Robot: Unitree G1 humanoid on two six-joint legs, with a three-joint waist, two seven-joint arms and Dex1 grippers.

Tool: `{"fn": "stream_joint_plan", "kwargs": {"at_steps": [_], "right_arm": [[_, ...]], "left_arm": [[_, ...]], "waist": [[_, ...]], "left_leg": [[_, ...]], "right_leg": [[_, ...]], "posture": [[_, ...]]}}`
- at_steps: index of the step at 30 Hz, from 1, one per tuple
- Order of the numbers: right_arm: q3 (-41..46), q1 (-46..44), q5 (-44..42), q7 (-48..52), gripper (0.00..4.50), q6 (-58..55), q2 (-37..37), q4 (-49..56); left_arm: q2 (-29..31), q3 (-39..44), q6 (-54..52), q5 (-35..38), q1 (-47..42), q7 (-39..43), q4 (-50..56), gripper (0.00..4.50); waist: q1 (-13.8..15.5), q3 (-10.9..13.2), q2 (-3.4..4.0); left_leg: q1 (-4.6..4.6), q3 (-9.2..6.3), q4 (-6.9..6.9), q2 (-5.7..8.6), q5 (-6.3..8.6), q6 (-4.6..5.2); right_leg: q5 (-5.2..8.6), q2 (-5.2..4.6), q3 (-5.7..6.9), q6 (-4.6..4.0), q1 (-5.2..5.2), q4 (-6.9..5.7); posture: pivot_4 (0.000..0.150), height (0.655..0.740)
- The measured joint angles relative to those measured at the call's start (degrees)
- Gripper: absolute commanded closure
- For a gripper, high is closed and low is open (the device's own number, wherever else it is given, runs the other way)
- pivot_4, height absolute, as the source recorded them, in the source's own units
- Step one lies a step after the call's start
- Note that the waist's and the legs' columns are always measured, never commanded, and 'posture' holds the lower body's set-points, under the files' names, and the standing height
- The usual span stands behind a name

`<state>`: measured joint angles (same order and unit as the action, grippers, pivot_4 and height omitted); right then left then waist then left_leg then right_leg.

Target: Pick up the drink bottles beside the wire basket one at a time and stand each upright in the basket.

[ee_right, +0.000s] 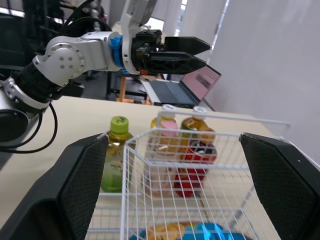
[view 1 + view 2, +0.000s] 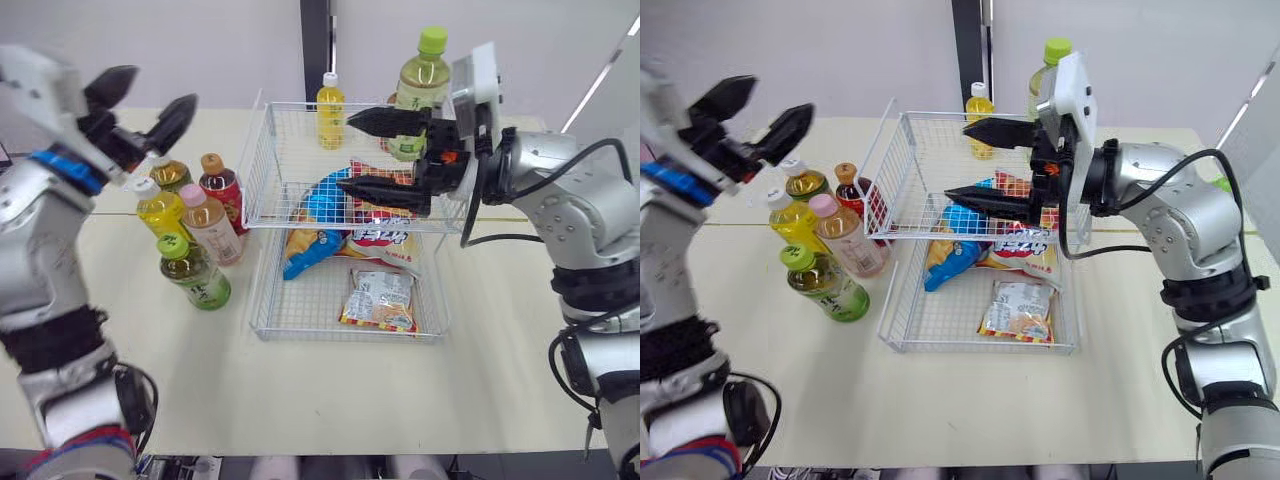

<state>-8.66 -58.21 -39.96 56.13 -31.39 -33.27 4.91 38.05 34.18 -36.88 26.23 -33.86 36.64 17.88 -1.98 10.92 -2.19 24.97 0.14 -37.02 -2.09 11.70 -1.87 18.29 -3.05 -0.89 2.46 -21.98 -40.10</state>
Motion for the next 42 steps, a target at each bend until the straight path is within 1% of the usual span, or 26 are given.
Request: {"fn": "stream_joint_plan", "kwargs": {"at_steps": [3, 5, 6, 7, 8, 10, 13, 14, 15, 18, 21, 27, 30, 33, 38, 42], "right_arm": [[-0.2, -1.1, 1.0, 2.5, 0.0, 0.1, 1.6, -2.1], [-0.5, -1.8, 1.6, 3.9, 0.0, 0.1, 2.6, -2.9], [-0.5, -2.1, 1.9, 4.3, 0.0, 0.1, 2.8, -3.2], [-0.4, -2.0, 2.2, 4.6, 0.0, 0.1, 2.7, -3.3], [-0.5, -2.2, 2.7, 5.0, 0.0, -0.2, 3.2, -3.5], [-0.4, -2.2, 3.1, 5.2, 0.0, -0.5, 3.1, -3.7], [-0.5, -2.2, 3.9, 5.2, 0.0, -0.6, 4.4, -3.7], [-0.7, -2.2, 4.5, 5.2, 0.0, -0.6, 4.8, -3.6], [-0.7, -2.2, 5.0, 5.1, 0.0, -0.6, 4.8, -3.6], [-0.7, -2.2, 5.5, 5.1, 0.0, -0.6, 5.3, -3.6], [-0.6, -1.8, 5.9, 4.8, 0.0, -0.9, 5.4, -3.4], [-0.2, -0.6, 6.3, 3.2, 0.0, -2.5, 5.4, -1.6], [0.5, 0.3, 7.2, 2.1, 0.0, -2.9, 4.8, 0.1], [0.8, 1.0, 7.4, 0.5, 0.0, -3.6, 4.4, 1.7], [2.6, 1.1, 7.8, -4.2, 0.0, -6.2, 4.4, 4.1], [3.4, 2.0, 7.8, -7.3, 0.0, -8.3, 3.8, 8.5]], "left_arm": [[0.7, 7.9, -6.4, 4.2, 7.9, -3.9, 9.8, 0.03], [-0.5, 15.4, -10.3, 7.9, 17.2, -5.6, 16.9, 0.03], [-2.6, 19.6, -11.7, 10.2, 22.1, -6.2, 20.1, 0.03], [-4.0, 21.9, -12.2, 11.4, 24.8, -6.2, 21.8, 0.03], [-7.3, 27.0, -12.7, 14.7, 31.6, -6.7, 24.9, 0.03], [-13.9, 33.1, -12.5, 19.6, 41.6, -7.5, 29.4, 0.03], [-23.9, 37.2, -8.6, 25.6, 54.7, -8.6, 34.3, 0.03], [-28.9, 37.2, -6.6, 27.0, 60.2, -8.5, 35.9, 0.03], [-31.0, 37.0, -4.9, 27.7, 63.8, -8.5, 36.2, 0.03], [-34.2, 35.3, -0.4, 28.5, 68.2, -8.6, 36.3, 0.03], [-33.7, 32.5, 3.1, 29.5, 70.4, -9.4, 36.2, 0.03], [-24.9, 28.5, 6.8, 32.0, 70.6, -13.8, 32.7, 0.03], [-18.8, 27.5, 7.6, 32.9, 67.8, -15.9, 29.0, 0.03], [-15.4, 26.3, 7.9, 33.8, 66.2, -17.5, 26.7, 0.03], [-11.5, 26.0, 8.6, 34.2, 64.7, -18.0, 22.9, 0.03], [-8.7, 24.8, 8.7, 34.1, 62.5, -18.5, 20.2, 0.03]], "waist": [[0.3, 0.0, 0.0], [0.2, 0.0, 0.0], [0.1, 0.0, 0.0], [0.1, 0.0, -0.01], [0.0, 0.0, -0.03], [0.0, 0.0, -0.04], [0.3, 0.0, -0.05], [0.2, 0.0, -0.06], [0.2, 0.0, -0.04], [0.1, 0.0, -0.04], [-0.2, -0.1, -0.04], [-0.1, 0.0, -0.03], [0.1, 0.0, -0.02], [0.2, 0.0, -0.02], [0.1, 0.0, -0.01], [0.2, 0.0, -0.02]], "left_leg": [[-0.15, -0.05, 0.01, 0.01, 0.0, 0.0], [-0.22, -0.03, 0.01, 0.02, 0.0, 0.0], [-0.23, -0.04, 0.01, 0.01, 0.0, 0.0], [-0.24, -0.03, 0.01, -0.01, 0.0, 0.0], [-0.24, -0.01, 0.02, -0.09, 0.01, -0.01], [-0.25, 0.02, 0.02, -0.14, 0.01, -0.01], [-0.34, -0.04, 0.01, -0.27, 0.01, -0.02], [-0.5, 0.02, 0.02, -0.25, 0.01, -0.02], [-0.62, 0.11, 0.04, -0.17, 0.01, -0.01], [-0.72, 0.36, 0.03, -0.2, 0.02, -0.01], [-0.72, 0.49, 0.05, -0.31, 0.02, 0.0], [-0.69, 0.32, 0.11, -0.54, 0.02, -0.01], [-0.71, 0.18, 0.1, -0.66, 0.02, -0.01], [-0.81, 0.17, 0.1, -0.68, 0.02, -0.01], [-0.83, 0.23, 0.15, -0.69, 0.02, -0.01], [-0.83, 0.18, 0.23, -0.7, 0.02, -0.01]], "right_leg": [[-0.01, 0.0, 0.05, -0.01, 0.18, 0.0], [-0.02, -0.01, 0.03, -0.01, 0.26, 0.01], [-0.02, -0.02, 0.04, -0.01, 0.26, 0.01], [-0.03, -0.02, 0.02, -0.03, 0.26, 0.03], [-0.06, 0.01, 0.04, -0.08, 0.25, 0.07], [-0.07, 0.01, 0.03, -0.1, 0.26, 0.07], [-0.17, 0.01, 0.06, -0.27, 0.39, 0.13], [-0.17, 0.02, 0.04, -0.28, 0.57, 0.16], [-0.17, 0.06, -0.01, -0.28, 0.66, 0.21], [-0.19, 0.06, -0.13, -0.28, 0.73, 0.43], [-0.34, 0.14, -0.22, -0.24, 0.72, 0.68], [-0.41, 0.72, -0.23, -0.46, 0.64, 0.64], [-0.42, 1.03, -0.1, -0.78, 0.61, 0.56], [-0.38, 1.03, -0.13, -0.87, 0.61, 0.42], [-0.35, 1.02, -0.16, -0.92, 0.56, 0.38], [-0.34, 1.02, -0.11, -0.94, 0.56, 0.39]], "posture": [[0.15, 0.74], [0.15, 0.74], [0.15, 0.74], [0.15, 0.74], [0.15, 0.74], [0.15, 0.74], [0.15, 0.74], [0.15, 0.74], [0.15, 0.74], [0.15, 0.74], [0.15, 0.74], [0.15, 0.74], [0.15, 0.74], [0.15, 0.74], [0.15, 0.74], [0.15, 0.74]]}}
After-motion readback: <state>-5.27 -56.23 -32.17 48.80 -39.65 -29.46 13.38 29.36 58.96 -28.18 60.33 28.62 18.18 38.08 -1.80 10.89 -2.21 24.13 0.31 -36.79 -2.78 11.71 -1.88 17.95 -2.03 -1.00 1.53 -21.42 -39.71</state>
